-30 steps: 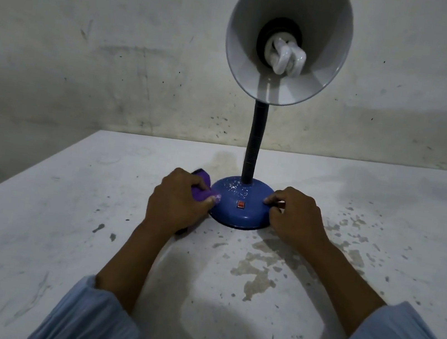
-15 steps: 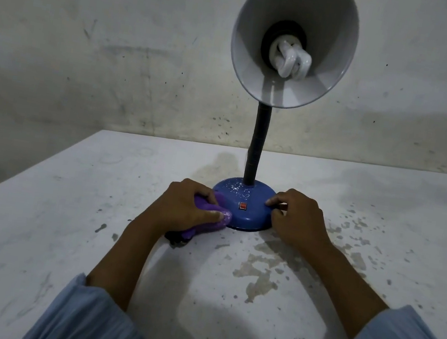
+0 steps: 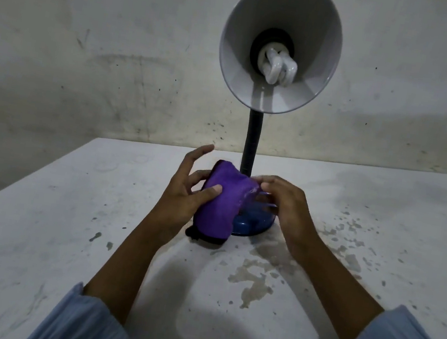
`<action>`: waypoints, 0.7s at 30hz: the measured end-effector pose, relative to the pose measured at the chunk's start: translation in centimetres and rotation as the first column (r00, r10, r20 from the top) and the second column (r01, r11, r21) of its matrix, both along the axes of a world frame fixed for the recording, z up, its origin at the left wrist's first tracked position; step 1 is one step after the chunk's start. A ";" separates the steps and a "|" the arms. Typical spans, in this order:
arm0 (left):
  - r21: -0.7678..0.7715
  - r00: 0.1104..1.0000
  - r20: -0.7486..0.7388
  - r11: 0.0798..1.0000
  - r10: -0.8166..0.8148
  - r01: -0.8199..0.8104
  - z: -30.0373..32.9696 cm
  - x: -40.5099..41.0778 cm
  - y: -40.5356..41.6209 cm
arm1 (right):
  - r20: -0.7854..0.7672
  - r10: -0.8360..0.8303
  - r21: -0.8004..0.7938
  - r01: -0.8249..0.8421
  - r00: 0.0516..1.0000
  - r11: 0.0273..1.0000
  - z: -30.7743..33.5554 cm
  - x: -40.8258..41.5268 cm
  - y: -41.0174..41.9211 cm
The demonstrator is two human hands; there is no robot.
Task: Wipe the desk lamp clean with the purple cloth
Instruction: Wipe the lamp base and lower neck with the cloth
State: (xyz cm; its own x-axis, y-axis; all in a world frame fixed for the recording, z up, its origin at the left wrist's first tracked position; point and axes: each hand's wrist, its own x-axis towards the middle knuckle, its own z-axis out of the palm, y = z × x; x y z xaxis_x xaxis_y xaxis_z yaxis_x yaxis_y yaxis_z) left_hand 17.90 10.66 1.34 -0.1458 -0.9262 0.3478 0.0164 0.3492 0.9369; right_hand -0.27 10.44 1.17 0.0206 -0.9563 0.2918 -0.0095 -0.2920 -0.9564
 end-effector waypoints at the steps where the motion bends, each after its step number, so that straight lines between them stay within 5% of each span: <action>1: 0.042 0.997 -0.067 0.999 -0.028 0.031 0.0 -0.1 0.1 | 0.146 0.126 0.044 -0.134 0.981 0.990 0.5 0.0 0.2; 3: 0.123 0.975 -0.213 0.988 -0.069 0.097 0.0 -0.1 0.0 | 0.255 0.293 0.046 -0.314 0.922 0.948 1.0 -0.4 0.3; 6: 0.196 0.897 -0.415 0.948 -0.153 0.252 0.0 0.0 -0.1 | 0.052 0.380 0.036 -0.382 0.924 0.924 0.9 -1.1 0.2; 8: 0.216 0.871 -0.449 0.922 -0.199 0.322 0.1 0.1 0.0 | -0.124 0.369 0.013 -0.371 0.921 0.929 0.5 -1.1 0.1; 12: 0.252 0.860 -0.465 0.900 -0.209 0.355 0.1 0.3 0.0 | -0.172 0.327 -0.056 -0.341 0.929 0.939 0.1 -1.4 0.1; 17: 0.273 0.892 -0.449 0.942 -0.053 0.194 0.3 0.9 -0.4 | 0.062 0.300 0.057 -0.303 0.952 0.951 0.7 -2.2 -0.1; 21: 0.232 0.934 -0.323 0.969 0.153 -0.079 0.2 1.6 -0.7 | 0.058 0.230 0.145 -0.236 0.971 0.961 0.7 -2.3 -0.3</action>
